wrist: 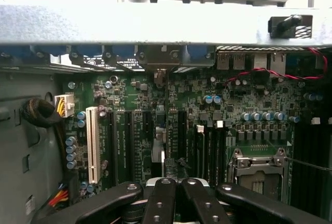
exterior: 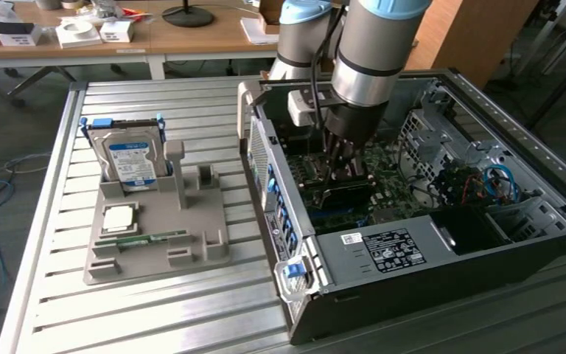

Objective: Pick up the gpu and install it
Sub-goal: 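Press down on the gpu until it lock into place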

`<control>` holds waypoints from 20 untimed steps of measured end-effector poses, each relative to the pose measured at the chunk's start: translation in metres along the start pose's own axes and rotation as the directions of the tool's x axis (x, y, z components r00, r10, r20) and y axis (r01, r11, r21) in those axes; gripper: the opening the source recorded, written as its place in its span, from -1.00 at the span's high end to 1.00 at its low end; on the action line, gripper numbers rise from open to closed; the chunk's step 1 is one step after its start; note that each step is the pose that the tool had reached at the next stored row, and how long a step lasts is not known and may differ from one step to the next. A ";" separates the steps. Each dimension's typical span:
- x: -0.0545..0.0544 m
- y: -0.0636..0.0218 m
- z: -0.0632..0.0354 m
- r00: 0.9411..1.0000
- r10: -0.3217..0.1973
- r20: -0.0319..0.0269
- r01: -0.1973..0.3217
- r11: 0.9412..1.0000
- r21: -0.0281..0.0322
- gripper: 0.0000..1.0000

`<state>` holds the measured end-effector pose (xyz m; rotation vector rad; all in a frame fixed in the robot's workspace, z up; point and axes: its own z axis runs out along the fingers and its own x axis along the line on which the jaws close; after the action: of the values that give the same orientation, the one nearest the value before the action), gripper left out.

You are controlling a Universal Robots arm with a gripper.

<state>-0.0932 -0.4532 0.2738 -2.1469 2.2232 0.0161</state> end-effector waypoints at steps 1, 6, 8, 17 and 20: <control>0.000 0.0000 0.0007 1.000 0.000 0.001 0.000 1.000 0.000 0.79; 0.000 0.0000 0.0017 1.000 0.000 0.002 0.000 1.000 0.000 0.79; 0.000 0.0000 0.0021 1.000 0.000 0.002 0.000 1.000 0.000 0.79; 0.000 0.0001 0.0035 1.000 -0.001 0.002 0.001 1.000 0.000 0.79; 0.000 0.0002 0.0035 1.000 -0.001 0.002 0.001 1.000 0.000 0.79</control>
<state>-0.0933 -0.4536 0.2703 -2.1466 2.2211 0.0187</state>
